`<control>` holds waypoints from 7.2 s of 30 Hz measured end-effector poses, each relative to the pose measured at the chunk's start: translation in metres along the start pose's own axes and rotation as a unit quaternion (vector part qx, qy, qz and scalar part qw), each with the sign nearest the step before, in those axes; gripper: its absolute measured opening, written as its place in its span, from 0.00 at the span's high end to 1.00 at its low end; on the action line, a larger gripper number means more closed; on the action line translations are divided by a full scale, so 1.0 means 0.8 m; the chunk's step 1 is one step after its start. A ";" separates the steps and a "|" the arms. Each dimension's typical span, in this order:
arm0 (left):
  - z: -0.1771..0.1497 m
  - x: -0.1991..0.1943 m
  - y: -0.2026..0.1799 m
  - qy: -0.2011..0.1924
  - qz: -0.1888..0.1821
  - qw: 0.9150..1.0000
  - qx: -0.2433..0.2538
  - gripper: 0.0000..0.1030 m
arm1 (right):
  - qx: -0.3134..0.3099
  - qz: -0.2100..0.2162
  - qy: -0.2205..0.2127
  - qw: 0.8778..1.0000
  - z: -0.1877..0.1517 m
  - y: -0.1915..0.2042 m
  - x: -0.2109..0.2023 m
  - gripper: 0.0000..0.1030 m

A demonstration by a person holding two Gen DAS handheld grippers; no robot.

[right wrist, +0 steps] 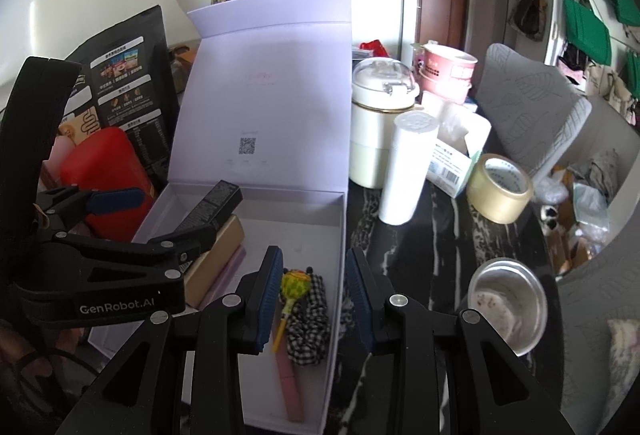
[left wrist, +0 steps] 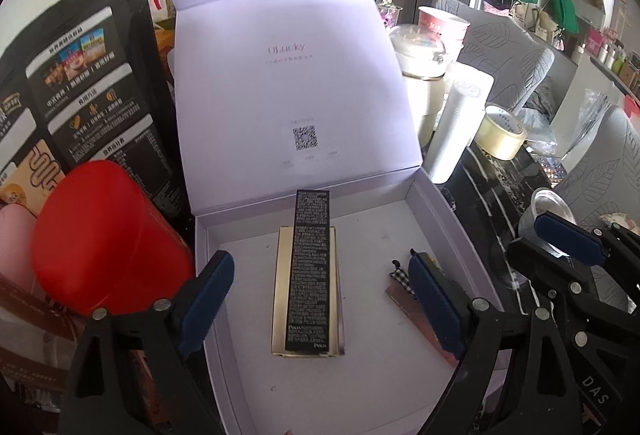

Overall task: Organize rigid objects
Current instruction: 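Open both grippers and withdraw them from the white box, then close the left gripper on the polka-dot scrunchie while the right grasps the cream claw clip, then lift the polka-dot scrunchie and claw clip and carry both toward the white box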

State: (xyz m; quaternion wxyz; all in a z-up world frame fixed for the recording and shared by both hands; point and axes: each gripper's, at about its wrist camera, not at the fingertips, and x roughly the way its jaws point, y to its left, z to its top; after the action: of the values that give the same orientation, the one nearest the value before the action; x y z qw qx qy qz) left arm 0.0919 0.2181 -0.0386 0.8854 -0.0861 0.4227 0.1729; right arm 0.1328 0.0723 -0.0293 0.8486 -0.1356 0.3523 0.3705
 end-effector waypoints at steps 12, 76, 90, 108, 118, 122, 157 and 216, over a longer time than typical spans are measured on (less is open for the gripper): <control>0.003 -0.068 -0.021 -0.038 -0.006 0.999 0.012 0.13 | -0.003 -0.010 -0.037 0.999 -0.002 0.000 -0.066 0.68; -0.178 -0.165 -0.157 -0.035 -0.129 0.984 0.120 0.13 | 0.075 -0.087 -0.081 0.990 -0.220 -0.047 -0.256 0.30; -0.224 -0.116 -0.215 0.012 -0.190 0.971 0.146 0.13 | 0.143 -0.101 -0.048 0.983 -0.276 -0.099 -0.240 0.30; -0.265 -0.065 -0.268 0.063 -0.211 0.958 0.186 0.35 | 0.188 -0.116 -0.013 0.975 -0.318 -0.148 -0.219 0.30; -0.287 -0.076 -0.275 0.039 -0.210 0.944 0.253 0.80 | 0.179 -0.098 -0.001 0.979 -0.307 -0.141 -0.197 0.30; -0.290 -0.081 -0.257 0.044 -0.223 0.944 0.241 0.81 | 0.168 -0.091 0.000 0.982 -0.298 -0.133 -0.186 0.30; -0.293 -0.079 -0.108 0.036 -0.139 0.981 0.131 0.81 | 0.174 -0.096 0.025 0.980 -0.265 -0.078 -0.100 0.30; -0.288 -0.087 -0.057 0.031 -0.113 0.992 0.043 0.81 | 0.123 -0.052 0.053 0.990 -0.263 -0.038 -0.084 0.80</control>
State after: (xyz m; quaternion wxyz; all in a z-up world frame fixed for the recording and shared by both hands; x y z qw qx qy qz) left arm -0.0973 0.0911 -0.1288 0.8889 -0.1002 0.4442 0.0503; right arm 0.0183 -0.0875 -0.1337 0.8573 -0.0676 0.4318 0.2722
